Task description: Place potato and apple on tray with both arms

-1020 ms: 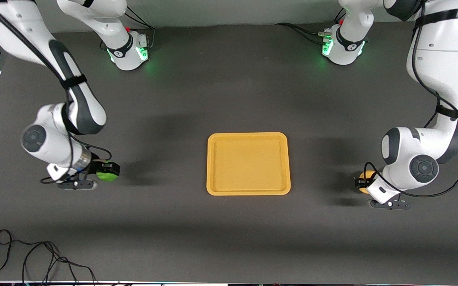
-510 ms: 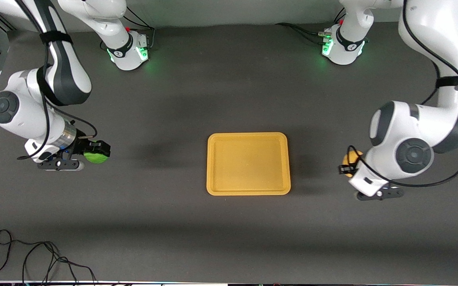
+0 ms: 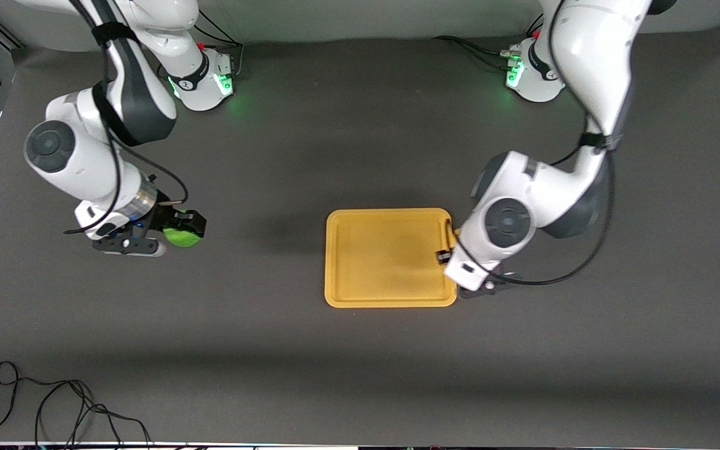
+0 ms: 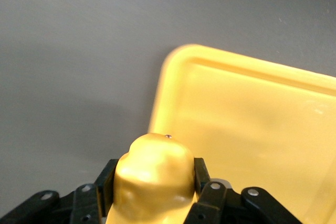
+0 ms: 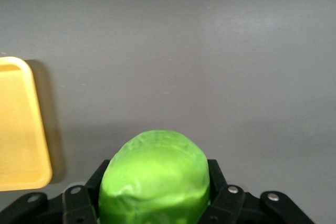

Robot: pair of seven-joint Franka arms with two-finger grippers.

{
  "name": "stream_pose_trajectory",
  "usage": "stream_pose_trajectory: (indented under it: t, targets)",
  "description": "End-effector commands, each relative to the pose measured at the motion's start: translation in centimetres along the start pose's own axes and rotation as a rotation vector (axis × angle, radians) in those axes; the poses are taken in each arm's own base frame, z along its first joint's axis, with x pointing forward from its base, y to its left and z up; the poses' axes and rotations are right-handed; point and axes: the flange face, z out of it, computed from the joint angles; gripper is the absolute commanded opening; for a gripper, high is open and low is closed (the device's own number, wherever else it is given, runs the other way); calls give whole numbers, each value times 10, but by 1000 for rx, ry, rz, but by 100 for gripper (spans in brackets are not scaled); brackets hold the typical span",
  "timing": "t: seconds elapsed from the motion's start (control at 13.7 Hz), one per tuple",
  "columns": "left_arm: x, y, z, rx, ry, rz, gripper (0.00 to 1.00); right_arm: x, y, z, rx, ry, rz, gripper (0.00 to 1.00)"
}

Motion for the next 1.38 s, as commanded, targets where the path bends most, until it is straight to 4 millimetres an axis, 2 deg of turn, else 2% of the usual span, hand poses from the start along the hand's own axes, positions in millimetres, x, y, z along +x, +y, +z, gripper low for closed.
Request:
stream_pose_trajectory:
  t: [0.0,0.07,0.29,0.44,0.8,1.02,1.09,1.31]
  targets:
    - [-15,35,51,2,24,-45,48,4,-9,-12,1,28,7,32]
    - [-17,38,59,2,35,-41,48,4,-7,-14,-2,24,5,32]
    - [-13,34,58,5,38,-28,48,4,-11,-22,-4,21,11,32]
    - [-6,28,58,27,66,0,48,10,-13,-18,7,19,13,32]
    - [-3,25,61,24,68,-5,49,18,-16,-19,22,22,17,31]
    - [-4,25,68,22,70,-2,65,21,-16,-15,30,21,28,31]
    - [-5,26,69,24,68,-1,65,23,-16,-17,33,23,42,31]
    - [-5,25,73,26,66,-2,69,24,-45,-33,75,42,74,29]
